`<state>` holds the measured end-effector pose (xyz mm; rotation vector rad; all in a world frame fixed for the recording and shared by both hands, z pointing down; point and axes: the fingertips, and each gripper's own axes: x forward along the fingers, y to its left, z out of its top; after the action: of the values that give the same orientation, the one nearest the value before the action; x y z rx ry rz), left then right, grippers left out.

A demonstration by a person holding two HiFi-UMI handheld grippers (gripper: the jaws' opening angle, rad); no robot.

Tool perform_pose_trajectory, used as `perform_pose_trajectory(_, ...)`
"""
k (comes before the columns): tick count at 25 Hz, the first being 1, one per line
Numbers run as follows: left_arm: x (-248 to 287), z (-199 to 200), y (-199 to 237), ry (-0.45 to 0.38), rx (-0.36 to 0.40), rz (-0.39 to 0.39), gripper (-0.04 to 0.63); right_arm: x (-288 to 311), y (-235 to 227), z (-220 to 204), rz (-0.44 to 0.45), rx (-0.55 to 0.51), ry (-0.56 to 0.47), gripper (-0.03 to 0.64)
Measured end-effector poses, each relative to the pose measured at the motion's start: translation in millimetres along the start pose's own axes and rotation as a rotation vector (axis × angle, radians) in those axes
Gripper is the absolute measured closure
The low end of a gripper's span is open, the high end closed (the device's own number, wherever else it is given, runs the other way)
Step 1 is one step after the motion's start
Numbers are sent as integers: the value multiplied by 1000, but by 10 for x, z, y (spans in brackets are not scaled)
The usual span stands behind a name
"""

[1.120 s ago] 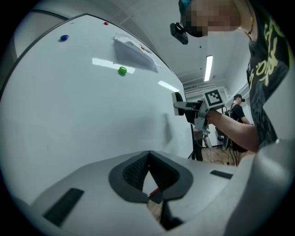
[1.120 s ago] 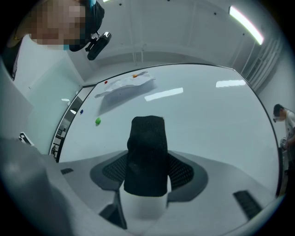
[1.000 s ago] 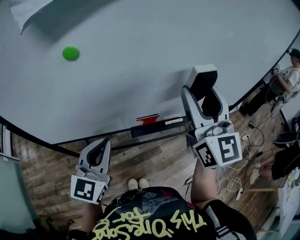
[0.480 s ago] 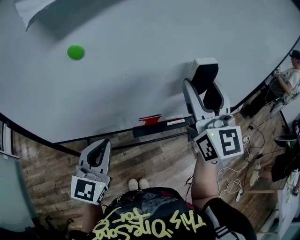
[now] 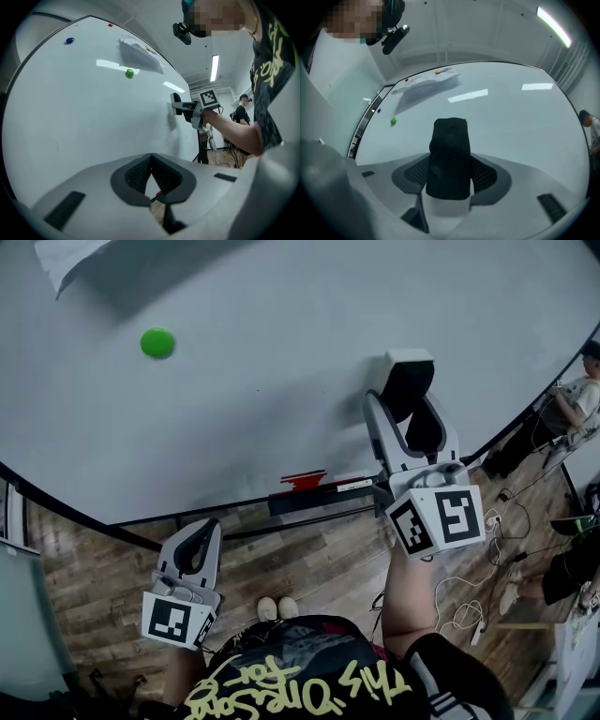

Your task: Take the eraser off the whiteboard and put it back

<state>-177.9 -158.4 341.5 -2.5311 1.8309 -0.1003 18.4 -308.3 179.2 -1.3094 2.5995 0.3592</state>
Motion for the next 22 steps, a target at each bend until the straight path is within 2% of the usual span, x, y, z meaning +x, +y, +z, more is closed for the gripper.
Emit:
perform_pose_trajectory(6, -4, -18, 12, 3, 16, -2, 588, 54, 5, -28, 3, -2, 6, 368)
perform_pose_trajectory(10, -19, -13, 31, 4, -8, 10, 588, 85, 28, -35, 6, -6, 10, 368)
perform_pose_trajectory(14, -34, -43, 74, 6, 55, -2, 588, 120, 41, -49, 9, -4, 14, 368)
perform_pose_trajectory(19, -31, -24, 76, 8, -10, 19, 588, 148, 64, -64, 11, -15, 21, 368)
perform_pose_trajectory(22, -33, -43, 91, 9, 18, 13, 588, 157, 64, -67, 9, -23, 23, 368)
